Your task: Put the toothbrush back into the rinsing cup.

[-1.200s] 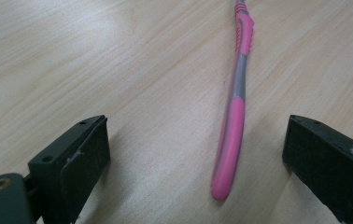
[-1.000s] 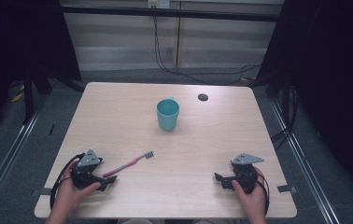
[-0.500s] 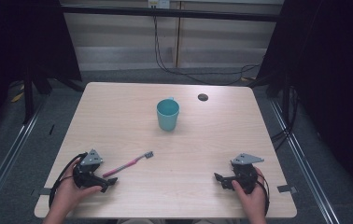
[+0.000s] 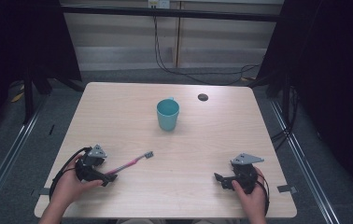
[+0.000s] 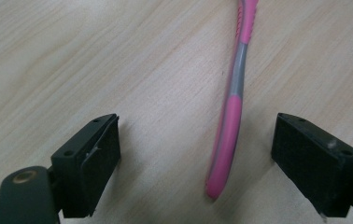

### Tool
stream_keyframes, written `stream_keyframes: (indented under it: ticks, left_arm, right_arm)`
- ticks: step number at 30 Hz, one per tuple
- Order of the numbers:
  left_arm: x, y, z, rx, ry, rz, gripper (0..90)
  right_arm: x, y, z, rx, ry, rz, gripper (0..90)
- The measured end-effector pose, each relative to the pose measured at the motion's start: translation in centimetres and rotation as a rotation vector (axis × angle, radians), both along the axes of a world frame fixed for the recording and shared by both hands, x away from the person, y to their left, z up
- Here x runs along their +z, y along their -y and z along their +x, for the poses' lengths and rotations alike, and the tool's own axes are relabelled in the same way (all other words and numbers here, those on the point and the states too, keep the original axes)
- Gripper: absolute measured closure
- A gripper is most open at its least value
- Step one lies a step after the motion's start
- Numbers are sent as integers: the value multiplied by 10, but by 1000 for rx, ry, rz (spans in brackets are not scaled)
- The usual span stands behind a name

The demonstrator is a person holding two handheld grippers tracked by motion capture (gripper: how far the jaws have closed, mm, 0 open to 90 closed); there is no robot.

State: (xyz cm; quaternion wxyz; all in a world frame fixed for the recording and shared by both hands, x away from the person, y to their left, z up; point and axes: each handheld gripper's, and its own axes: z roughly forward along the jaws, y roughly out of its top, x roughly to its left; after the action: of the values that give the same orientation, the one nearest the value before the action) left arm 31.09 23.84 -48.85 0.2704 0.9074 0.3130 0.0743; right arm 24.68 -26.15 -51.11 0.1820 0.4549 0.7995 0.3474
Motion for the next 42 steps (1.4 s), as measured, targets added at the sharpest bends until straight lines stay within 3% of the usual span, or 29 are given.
stream_keyframes:
  ticks: [7, 11, 20, 25, 26, 36, 42]
  left_arm:
    - [12, 8, 6, -9, -28, 42, 174]
    - [23, 18, 13, -36, -36, 95, 175]
    - [28, 39, 25, -51, -76, 124, 196]
    - [29, 48, 29, -58, -75, 137, 196]
    - [32, 51, 30, -81, -77, 161, 196]
    - [37, 72, 38, -104, -95, 154, 196]
    - [37, 80, 43, -113, -112, 180, 206]
  right_arm:
    - [0, 0, 0, 0, 0, 0, 130]
    - [0, 0, 0, 9, 0, 0, 130]
    - [0, 0, 0, 10, 0, 0, 130]
    - [0, -1, 0, 13, -1, 1, 127]
    - [0, -1, 0, 14, -2, 0, 127]
    - [0, -1, 0, 18, 0, 0, 125]
    - [0, -1, 0, 19, 0, -1, 125]
